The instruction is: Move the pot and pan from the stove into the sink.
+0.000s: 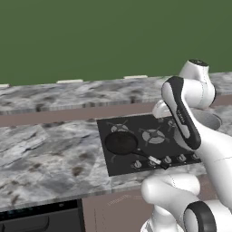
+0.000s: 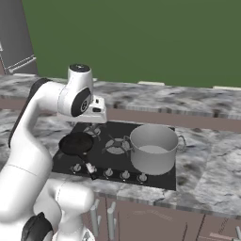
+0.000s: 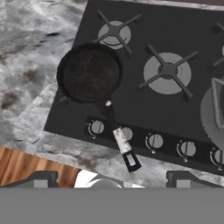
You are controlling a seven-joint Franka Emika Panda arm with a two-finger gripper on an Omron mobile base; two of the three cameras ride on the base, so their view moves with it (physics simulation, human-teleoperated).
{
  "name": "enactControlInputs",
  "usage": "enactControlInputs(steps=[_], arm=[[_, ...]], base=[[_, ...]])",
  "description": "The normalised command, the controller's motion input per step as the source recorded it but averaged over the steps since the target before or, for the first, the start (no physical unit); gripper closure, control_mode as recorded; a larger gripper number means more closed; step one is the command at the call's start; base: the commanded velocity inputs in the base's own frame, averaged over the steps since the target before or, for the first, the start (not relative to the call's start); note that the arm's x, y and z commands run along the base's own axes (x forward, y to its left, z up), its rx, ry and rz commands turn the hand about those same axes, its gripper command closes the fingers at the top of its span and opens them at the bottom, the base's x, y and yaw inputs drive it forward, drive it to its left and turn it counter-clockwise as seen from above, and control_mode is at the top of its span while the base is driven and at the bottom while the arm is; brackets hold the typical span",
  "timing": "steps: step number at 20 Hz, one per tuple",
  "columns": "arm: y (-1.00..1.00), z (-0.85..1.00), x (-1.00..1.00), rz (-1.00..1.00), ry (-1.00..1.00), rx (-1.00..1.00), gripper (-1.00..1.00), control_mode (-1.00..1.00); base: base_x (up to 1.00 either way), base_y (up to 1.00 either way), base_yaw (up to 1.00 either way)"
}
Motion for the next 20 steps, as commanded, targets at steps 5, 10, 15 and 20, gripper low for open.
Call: enactControlInputs(steps=[5, 10, 15, 20], arm=[[0.0, -0.34, 0.0, 0.1, 0.01, 0.0, -1.0, -1.0], [0.0, -0.42, 0.0, 0.09, 0.03, 0.0, -1.0, -1.0], [0.01, -0.46, 0.0, 0.07, 0.04, 0.0, -1.0, -1.0], [0.09, -0.49, 0.0, 0.05, 0.04, -0.04, -1.0, -1.0]], base=[[0.0, 0.0, 0.0], [0.0, 0.0, 0.0], [0.0, 0.0, 0.0], [0.0, 0.0, 0.0]])
